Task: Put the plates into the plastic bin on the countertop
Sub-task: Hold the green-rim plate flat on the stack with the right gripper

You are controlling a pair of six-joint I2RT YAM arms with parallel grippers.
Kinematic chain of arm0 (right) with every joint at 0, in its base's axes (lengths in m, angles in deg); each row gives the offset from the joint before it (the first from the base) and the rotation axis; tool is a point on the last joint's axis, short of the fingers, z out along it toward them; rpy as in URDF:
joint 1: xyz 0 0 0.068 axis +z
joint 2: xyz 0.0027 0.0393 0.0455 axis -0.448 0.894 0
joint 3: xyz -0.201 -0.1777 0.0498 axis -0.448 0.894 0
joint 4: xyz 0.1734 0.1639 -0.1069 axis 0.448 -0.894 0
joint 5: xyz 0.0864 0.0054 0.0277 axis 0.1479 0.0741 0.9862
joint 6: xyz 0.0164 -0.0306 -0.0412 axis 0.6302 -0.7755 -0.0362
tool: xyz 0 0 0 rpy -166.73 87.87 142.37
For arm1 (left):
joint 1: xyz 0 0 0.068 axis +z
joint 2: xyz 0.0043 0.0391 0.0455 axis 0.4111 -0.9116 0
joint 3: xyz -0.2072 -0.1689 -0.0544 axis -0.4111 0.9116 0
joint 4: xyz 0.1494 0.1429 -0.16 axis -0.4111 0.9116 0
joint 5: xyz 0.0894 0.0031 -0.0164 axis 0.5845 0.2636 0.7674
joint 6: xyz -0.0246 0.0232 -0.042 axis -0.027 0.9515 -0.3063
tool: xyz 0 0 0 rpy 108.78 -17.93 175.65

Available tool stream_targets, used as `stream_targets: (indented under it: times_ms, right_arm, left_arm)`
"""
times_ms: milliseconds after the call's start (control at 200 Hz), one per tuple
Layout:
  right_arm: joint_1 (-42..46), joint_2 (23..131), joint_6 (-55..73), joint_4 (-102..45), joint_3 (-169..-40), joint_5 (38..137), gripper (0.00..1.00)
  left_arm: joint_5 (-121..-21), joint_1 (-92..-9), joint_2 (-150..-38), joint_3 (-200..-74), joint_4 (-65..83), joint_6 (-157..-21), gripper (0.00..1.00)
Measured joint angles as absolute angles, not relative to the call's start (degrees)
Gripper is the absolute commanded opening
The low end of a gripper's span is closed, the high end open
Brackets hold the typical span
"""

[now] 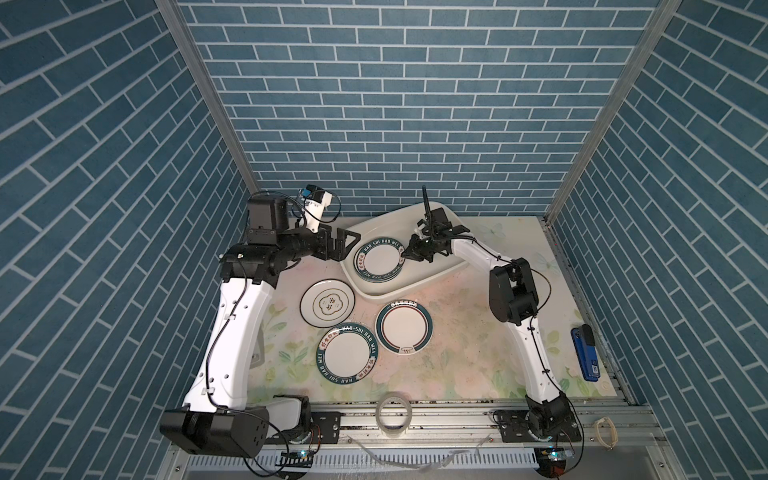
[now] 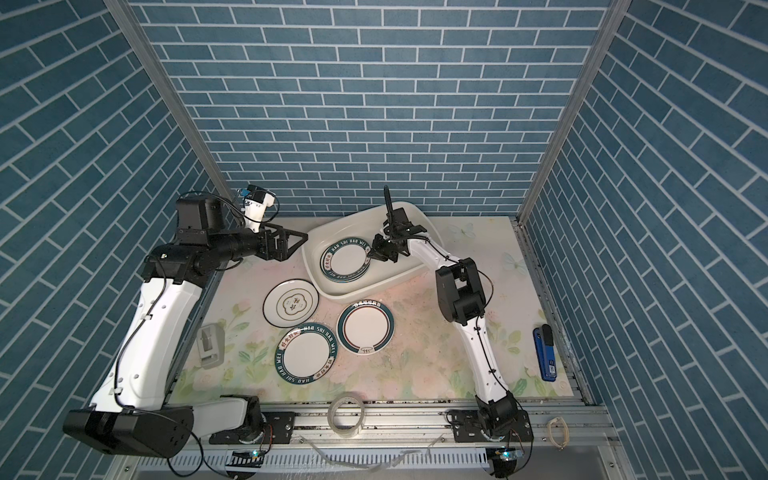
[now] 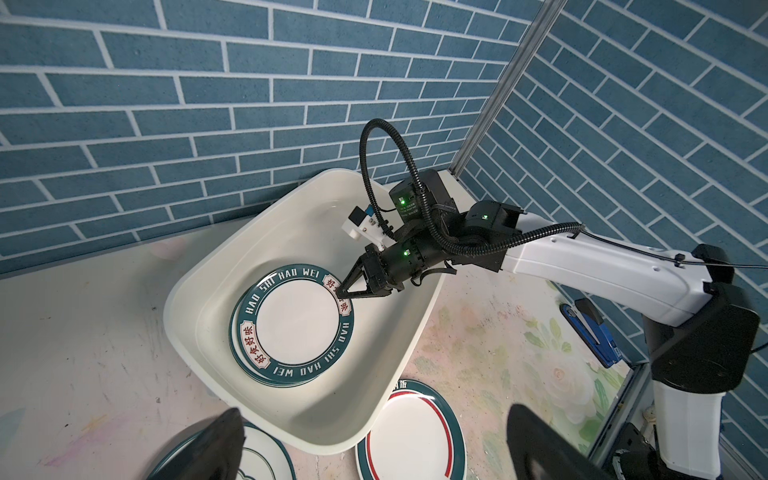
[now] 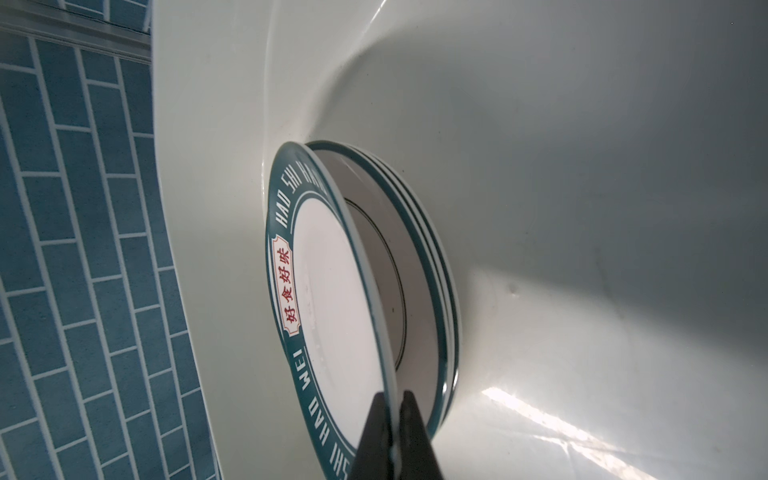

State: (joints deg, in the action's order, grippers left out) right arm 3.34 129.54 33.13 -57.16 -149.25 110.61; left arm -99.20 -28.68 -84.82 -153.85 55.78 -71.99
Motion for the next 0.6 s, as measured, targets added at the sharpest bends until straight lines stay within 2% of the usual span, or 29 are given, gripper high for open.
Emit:
stream_targets:
  times_ms: [380, 600]
  right_arm:
    - [3.3, 129.6, 32.7, -58.1, -149.2, 110.5, 0.18]
    - [3.3, 129.6, 31.5, -59.7, -149.2, 110.0, 0.21]
  left_arm:
    - [-99.3, -28.7, -84.8, -153.8, 55.8, -72.0, 0.99]
    - [-99.4, -28.7, -84.8, -153.8, 55.8, -72.2, 1.0]
